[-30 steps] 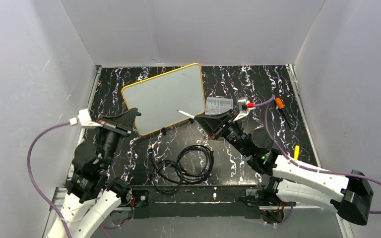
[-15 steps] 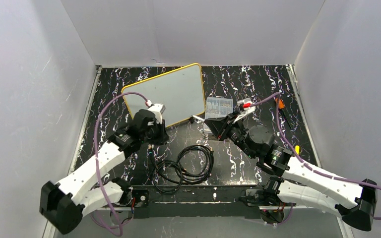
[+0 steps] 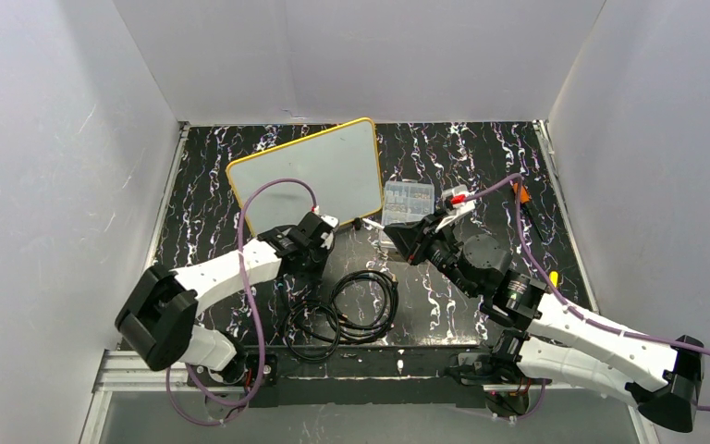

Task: Write a sentence on the whiteboard
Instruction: Place the pen cap at the center of the board.

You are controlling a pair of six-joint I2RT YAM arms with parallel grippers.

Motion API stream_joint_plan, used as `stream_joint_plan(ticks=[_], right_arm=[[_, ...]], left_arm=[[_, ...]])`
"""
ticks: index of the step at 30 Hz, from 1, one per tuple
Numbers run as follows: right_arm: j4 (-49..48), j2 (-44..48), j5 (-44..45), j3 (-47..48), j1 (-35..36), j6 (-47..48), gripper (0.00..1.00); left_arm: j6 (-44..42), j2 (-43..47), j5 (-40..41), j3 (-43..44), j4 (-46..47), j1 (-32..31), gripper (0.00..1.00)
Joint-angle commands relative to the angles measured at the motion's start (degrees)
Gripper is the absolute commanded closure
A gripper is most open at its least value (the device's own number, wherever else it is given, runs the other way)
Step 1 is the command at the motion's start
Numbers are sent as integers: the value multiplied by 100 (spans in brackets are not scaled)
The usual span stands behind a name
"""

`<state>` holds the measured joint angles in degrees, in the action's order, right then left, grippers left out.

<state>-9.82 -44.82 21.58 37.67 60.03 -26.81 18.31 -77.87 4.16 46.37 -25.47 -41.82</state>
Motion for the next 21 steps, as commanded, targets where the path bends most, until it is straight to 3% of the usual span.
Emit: stream_joint_plan(ticks=[1, 7, 14, 21], right_arm=[[-203, 94, 72, 24, 7, 44, 99], [-152, 133, 119, -12, 9, 25, 99], [-134, 169, 122, -29, 9, 0, 99], [-129, 221, 83, -54, 9, -22, 99]], left_arm=[[17, -325, 439, 267, -170, -51, 100], [88, -433, 530, 206, -91, -48, 78], [268, -320, 717, 184, 97, -51, 44], [339, -282, 1379, 233, 639, -37, 25]])
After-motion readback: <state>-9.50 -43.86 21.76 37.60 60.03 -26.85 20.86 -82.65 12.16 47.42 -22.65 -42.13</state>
